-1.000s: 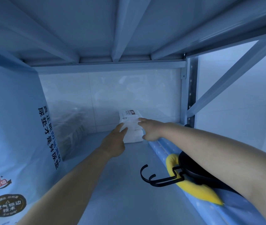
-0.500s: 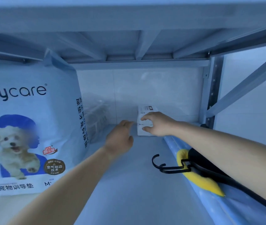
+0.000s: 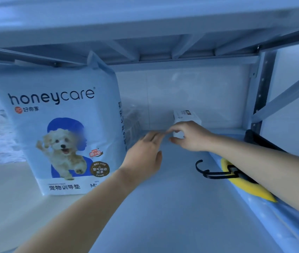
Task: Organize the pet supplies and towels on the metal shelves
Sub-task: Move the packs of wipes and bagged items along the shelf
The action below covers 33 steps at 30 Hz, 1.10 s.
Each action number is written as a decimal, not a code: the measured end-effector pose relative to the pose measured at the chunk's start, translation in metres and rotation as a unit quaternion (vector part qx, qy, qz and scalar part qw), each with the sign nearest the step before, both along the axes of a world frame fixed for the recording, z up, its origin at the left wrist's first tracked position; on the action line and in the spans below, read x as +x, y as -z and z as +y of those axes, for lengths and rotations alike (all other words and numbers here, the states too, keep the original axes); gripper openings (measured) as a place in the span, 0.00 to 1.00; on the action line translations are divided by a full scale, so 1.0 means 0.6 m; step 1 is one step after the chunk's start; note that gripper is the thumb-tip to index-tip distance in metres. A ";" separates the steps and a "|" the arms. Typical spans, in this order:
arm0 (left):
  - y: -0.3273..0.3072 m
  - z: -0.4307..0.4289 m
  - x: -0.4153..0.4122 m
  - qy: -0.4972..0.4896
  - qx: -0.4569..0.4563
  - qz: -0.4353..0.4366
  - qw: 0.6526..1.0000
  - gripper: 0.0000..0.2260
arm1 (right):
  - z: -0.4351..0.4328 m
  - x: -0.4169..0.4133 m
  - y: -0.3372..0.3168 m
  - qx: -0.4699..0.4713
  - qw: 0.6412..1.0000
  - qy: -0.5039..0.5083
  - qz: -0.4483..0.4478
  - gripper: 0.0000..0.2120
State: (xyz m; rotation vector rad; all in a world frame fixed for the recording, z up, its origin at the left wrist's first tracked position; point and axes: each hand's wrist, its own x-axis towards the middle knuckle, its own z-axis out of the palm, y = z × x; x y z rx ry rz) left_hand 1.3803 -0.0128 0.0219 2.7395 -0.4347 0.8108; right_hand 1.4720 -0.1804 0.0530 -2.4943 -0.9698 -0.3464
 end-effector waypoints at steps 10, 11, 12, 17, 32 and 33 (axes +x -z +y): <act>-0.015 0.076 -0.079 0.044 0.053 -0.025 0.997 0.25 | 0.071 -0.091 0.005 0.091 0.996 -0.010 0.004 0.10; -0.016 0.087 -0.088 0.048 0.058 -0.030 0.997 0.25 | 0.083 -0.100 0.006 0.097 0.995 -0.015 0.000 0.10; -0.016 0.098 -0.095 0.048 0.065 -0.036 0.996 0.25 | 0.094 -0.108 0.008 0.102 0.995 -0.016 -0.002 0.11; -0.008 0.146 -0.114 0.073 0.117 -0.121 0.983 0.22 | 0.143 -0.143 0.019 0.094 0.995 -0.007 0.004 0.13; 0.019 0.177 -0.046 -0.020 0.361 -0.217 0.907 0.10 | 0.067 -0.117 0.037 -0.003 0.993 0.117 0.008 0.22; 0.020 0.171 -0.045 -0.024 0.354 -0.222 0.908 0.10 | 0.063 -0.109 0.033 -0.006 0.993 0.114 0.008 0.22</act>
